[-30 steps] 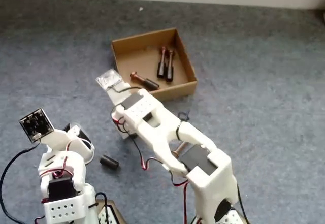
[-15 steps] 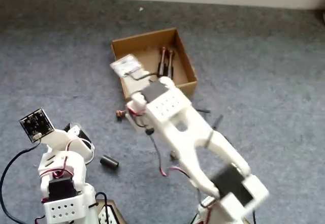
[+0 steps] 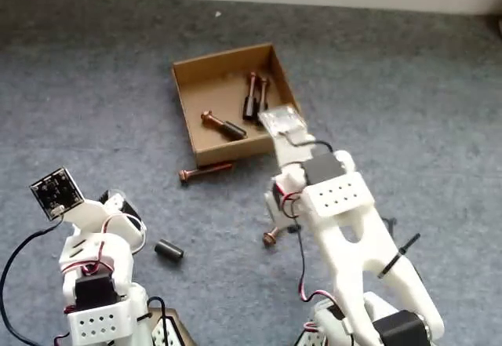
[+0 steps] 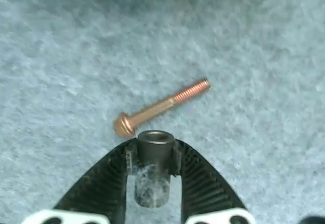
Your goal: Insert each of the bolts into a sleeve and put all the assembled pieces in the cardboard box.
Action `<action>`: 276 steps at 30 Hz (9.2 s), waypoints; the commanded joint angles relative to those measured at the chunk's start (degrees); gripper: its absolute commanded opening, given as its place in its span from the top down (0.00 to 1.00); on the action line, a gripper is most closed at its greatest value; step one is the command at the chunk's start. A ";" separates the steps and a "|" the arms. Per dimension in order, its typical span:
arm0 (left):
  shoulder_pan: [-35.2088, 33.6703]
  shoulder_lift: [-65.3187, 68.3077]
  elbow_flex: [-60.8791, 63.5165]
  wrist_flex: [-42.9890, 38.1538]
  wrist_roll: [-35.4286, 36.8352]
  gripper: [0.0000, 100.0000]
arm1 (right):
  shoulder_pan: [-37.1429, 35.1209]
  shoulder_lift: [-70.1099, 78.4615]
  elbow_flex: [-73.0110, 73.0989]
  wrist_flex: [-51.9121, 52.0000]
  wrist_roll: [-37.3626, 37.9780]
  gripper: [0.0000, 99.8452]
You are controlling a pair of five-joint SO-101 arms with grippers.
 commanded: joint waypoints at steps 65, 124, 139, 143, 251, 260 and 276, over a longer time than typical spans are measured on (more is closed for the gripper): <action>5.49 -0.13 -3.74 -0.70 -0.35 0.99 | 2.33 -27.30 4.00 -19.12 -19.87 1.00; 43.65 124.26 -87.96 2.02 28.22 0.71 | 26.59 -24.13 32.57 -61.14 -27.87 1.00; 43.47 134.11 -95.96 2.20 28.13 0.98 | 26.51 -24.31 32.57 -61.05 -27.87 1.00; 44.00 132.97 -95.69 3.25 27.87 0.99 | 26.51 -24.40 32.57 -61.05 -27.87 1.00; 45.32 -0.04 -23.69 -7.56 10.64 0.99 | -22.02 -79.52 63.25 -55.78 -0.26 1.00; 43.38 -0.04 -23.87 -7.30 5.36 0.99 | -22.02 -79.52 63.34 -60.79 6.51 1.00; 43.30 -0.04 -24.84 -0.79 1.49 0.78 | -21.05 -79.08 63.34 -60.53 6.51 1.00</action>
